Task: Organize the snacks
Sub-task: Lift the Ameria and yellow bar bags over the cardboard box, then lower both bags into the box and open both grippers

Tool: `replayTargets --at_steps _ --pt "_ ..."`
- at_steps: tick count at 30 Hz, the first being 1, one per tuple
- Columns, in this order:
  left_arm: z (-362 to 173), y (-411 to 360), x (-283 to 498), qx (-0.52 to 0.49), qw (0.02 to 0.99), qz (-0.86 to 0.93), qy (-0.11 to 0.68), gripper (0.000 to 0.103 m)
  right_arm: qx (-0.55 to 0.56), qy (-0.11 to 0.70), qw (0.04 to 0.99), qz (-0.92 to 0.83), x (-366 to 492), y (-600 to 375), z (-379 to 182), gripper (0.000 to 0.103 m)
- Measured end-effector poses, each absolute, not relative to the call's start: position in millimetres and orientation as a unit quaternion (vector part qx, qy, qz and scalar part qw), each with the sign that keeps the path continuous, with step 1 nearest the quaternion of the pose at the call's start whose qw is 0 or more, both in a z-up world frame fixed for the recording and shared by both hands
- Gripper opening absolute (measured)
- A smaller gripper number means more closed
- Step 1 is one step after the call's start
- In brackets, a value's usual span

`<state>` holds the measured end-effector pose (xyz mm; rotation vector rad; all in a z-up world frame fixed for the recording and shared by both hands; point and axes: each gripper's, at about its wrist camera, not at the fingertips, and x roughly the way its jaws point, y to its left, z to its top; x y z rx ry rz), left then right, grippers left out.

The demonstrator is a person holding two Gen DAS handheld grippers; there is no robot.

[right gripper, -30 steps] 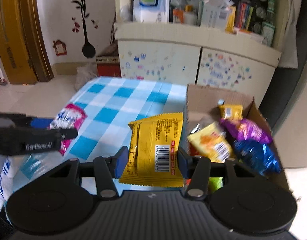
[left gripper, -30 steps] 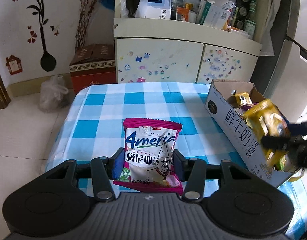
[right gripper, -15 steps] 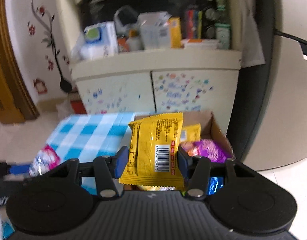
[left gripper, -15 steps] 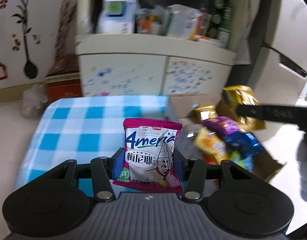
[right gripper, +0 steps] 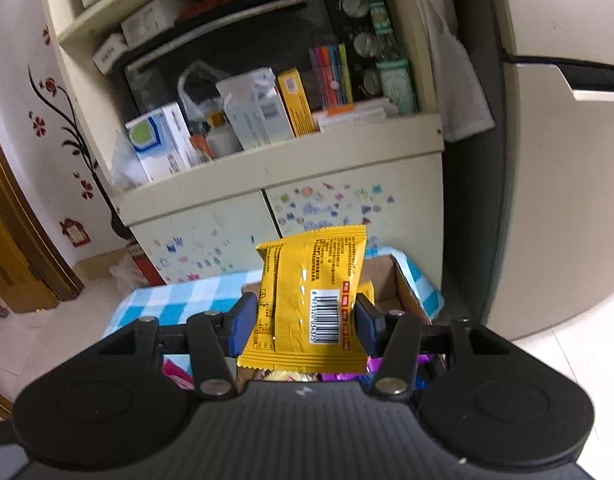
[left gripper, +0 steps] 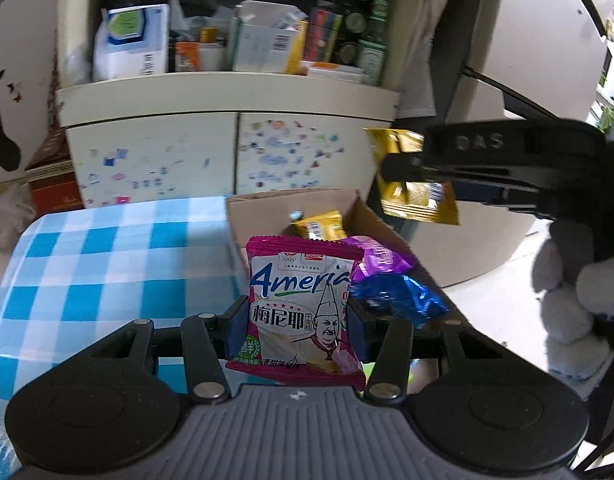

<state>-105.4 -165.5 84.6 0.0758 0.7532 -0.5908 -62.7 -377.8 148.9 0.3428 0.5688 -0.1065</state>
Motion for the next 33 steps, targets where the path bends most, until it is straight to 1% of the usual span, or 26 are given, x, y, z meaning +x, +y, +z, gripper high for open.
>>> replayTargets --at_steps 3,6,18,22,24,26,28,29,30,31,32,33 --pt "83.3 -174.4 -106.2 0.042 0.884 -0.290 0.365 0.055 0.184 0.281 0.941 -0.046 -60.8 -384.6 140.9 0.052" --pt "79.1 -181.9 -104.7 0.044 0.882 -0.290 0.370 0.055 0.174 0.300 0.936 -0.060 -57.9 -386.5 133.9 0.052" --pt "64.5 -205.2 -102.4 0.060 0.872 -0.291 0.389 0.055 0.189 0.300 0.933 -0.061 -57.9 -394.2 133.0 0.052" --pt "60.5 -210.8 -101.0 0.064 0.870 -0.291 0.394 0.056 0.198 0.303 0.930 -0.061 -55.8 -396.6 131.6 0.055" --pt "59.7 -212.4 -100.8 0.063 0.871 -0.290 0.393 0.061 0.201 0.307 0.928 -0.064 -54.8 -398.0 129.9 0.056" --pt "60.2 -214.2 -101.4 0.069 0.873 -0.287 0.389 0.078 0.206 0.309 0.926 -0.070 -54.4 -399.7 128.8 0.063" --pt "62.1 -215.9 -104.3 0.079 0.878 -0.281 0.379 0.086 0.212 0.306 0.925 -0.072 -55.3 -401.4 129.2 0.070" --pt "63.5 -216.4 -105.7 0.083 0.880 -0.281 0.375 0.087 0.215 0.304 0.925 -0.072 -55.9 -402.0 129.7 0.074" --pt "65.1 -216.5 -106.8 0.087 0.881 -0.280 0.372 0.087 0.218 0.304 0.925 -0.071 -56.4 -402.3 130.3 0.075" --pt "66.2 -216.7 -107.2 0.090 0.882 -0.278 0.371 0.090 0.219 0.304 0.924 -0.072 -56.7 -402.2 130.9 0.077" --pt "67.3 -216.6 -107.6 0.092 0.882 -0.274 0.371 0.095 0.219 0.302 0.925 -0.072 -57.5 -401.9 131.4 0.077" --pt "68.4 -215.7 -107.7 0.093 0.884 -0.268 0.372 0.098 0.218 0.301 0.926 -0.072 -57.9 -401.8 131.9 0.077"
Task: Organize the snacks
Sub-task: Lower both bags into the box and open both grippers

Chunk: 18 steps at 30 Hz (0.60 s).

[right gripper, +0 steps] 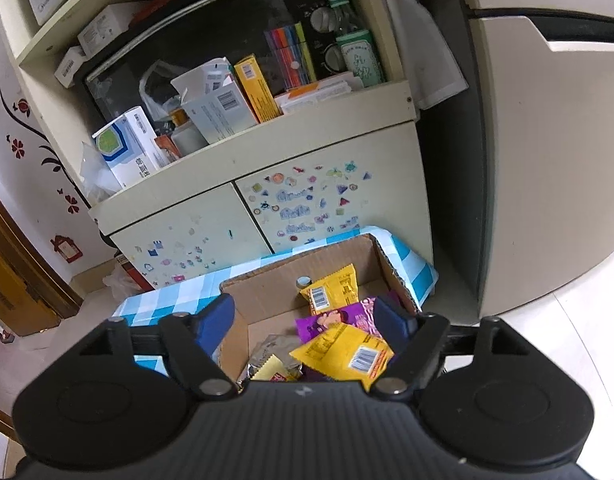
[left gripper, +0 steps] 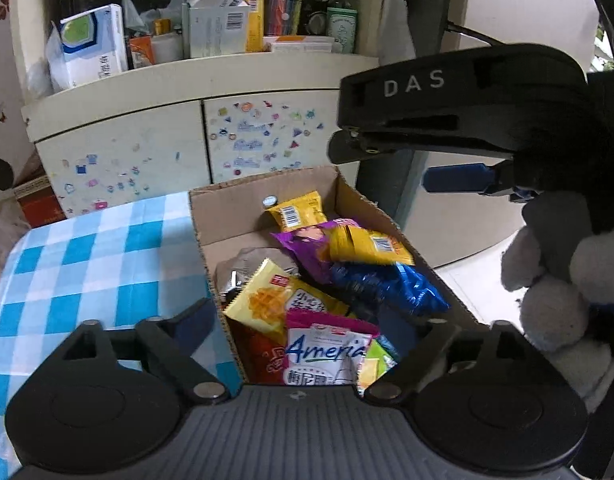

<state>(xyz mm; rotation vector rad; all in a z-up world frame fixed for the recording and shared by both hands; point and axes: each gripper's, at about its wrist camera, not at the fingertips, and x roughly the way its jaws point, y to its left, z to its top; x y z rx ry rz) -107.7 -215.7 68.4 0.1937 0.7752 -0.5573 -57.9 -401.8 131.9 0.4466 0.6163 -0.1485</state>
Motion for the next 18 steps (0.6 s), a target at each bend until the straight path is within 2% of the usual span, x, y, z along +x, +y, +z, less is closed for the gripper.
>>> replayTargets --at_steps 8,18 --pt "72.6 -199.4 -110.3 0.082 0.885 -0.247 0.386 0.102 0.214 0.311 0.922 -0.090 -57.5 -402.6 131.2 0.082" --pt "78.9 -181.2 -116.6 0.070 0.890 -0.220 0.393 0.103 0.200 0.320 0.917 -0.128 -64.8 -401.4 129.3 0.086"
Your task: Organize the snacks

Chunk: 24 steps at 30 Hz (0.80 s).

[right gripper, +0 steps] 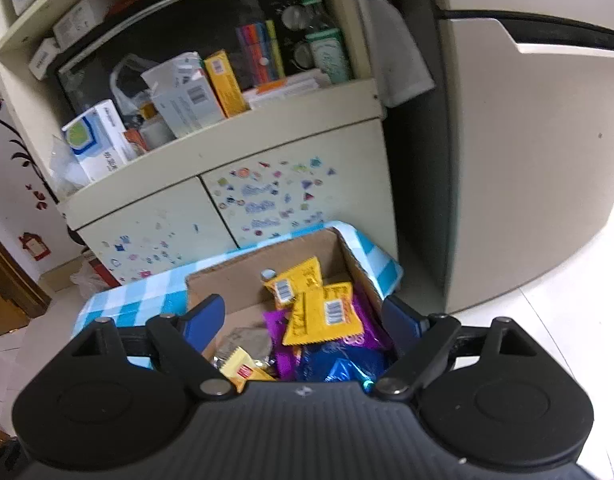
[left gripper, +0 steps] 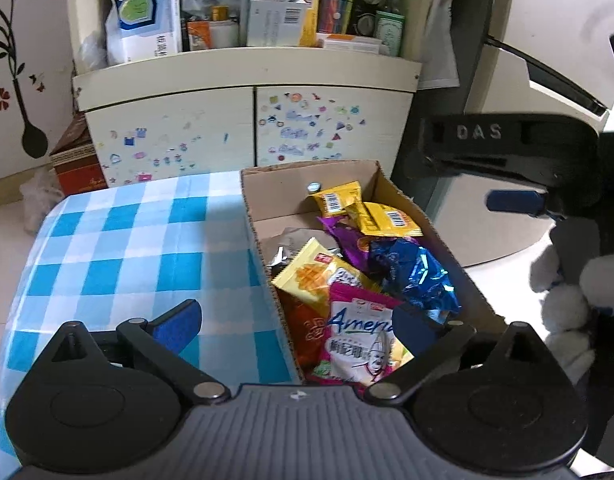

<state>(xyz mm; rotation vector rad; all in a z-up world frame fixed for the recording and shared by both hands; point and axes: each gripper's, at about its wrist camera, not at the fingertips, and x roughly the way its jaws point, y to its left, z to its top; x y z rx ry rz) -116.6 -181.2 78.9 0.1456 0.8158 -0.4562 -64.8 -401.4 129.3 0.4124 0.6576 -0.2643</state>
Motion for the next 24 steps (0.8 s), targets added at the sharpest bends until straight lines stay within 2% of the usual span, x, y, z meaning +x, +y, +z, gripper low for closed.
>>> replayTargets --at_steps 24 --pt "85.5 -164.9 -111.3 0.090 0.888 -0.152 0.424 0.103 0.159 0.387 0.892 -0.172 -111.9 -370.2 119.1 0.094"
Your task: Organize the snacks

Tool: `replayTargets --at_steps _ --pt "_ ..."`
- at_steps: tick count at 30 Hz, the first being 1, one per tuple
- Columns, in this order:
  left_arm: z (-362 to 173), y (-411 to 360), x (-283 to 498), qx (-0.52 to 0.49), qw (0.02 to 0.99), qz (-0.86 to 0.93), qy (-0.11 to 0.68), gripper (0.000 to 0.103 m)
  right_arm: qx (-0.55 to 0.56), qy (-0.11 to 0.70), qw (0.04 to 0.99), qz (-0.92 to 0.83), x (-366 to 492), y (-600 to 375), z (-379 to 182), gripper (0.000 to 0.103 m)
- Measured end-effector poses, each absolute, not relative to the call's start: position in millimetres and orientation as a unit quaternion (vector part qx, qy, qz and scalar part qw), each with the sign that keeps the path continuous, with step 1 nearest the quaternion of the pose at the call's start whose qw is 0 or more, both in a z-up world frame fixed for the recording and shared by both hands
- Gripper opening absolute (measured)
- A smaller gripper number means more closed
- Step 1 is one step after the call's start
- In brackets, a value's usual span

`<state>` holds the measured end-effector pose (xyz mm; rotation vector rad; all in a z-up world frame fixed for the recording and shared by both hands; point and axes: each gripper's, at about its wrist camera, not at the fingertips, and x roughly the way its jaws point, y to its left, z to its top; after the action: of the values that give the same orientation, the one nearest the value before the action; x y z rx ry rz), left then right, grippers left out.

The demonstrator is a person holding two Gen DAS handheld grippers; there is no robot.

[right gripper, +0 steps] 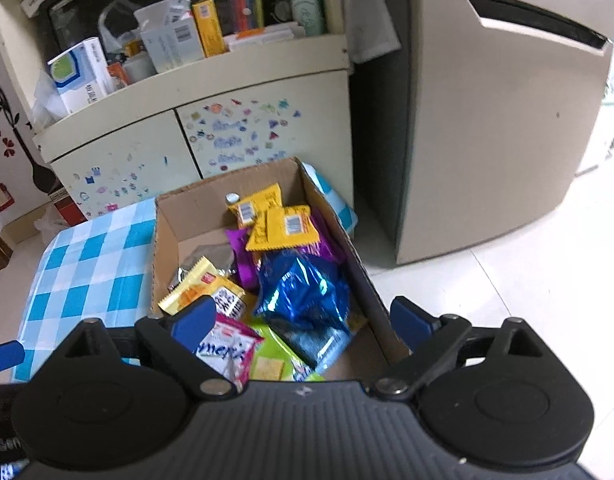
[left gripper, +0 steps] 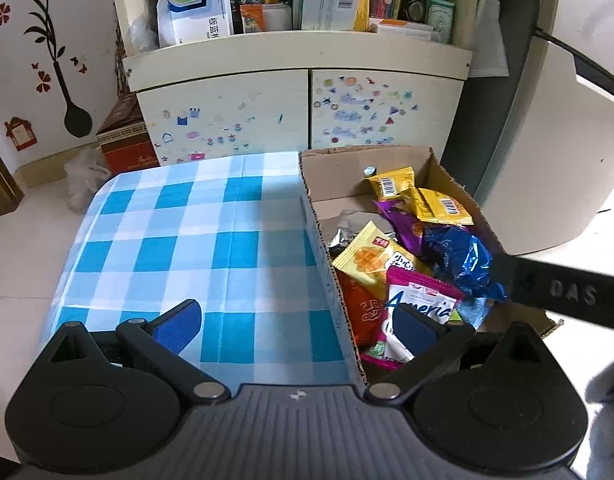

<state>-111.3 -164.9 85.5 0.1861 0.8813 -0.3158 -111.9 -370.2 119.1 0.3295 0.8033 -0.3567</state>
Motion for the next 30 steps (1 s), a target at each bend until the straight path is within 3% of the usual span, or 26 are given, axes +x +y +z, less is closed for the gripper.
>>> replayTargets --at_steps 30 --pt "79.6 -186.9 -93.9 0.141 0.888 -0.120 0.421 0.103 0.131 0.410 0.882 -0.194 -108.7 -367.1 116.2 0.097"
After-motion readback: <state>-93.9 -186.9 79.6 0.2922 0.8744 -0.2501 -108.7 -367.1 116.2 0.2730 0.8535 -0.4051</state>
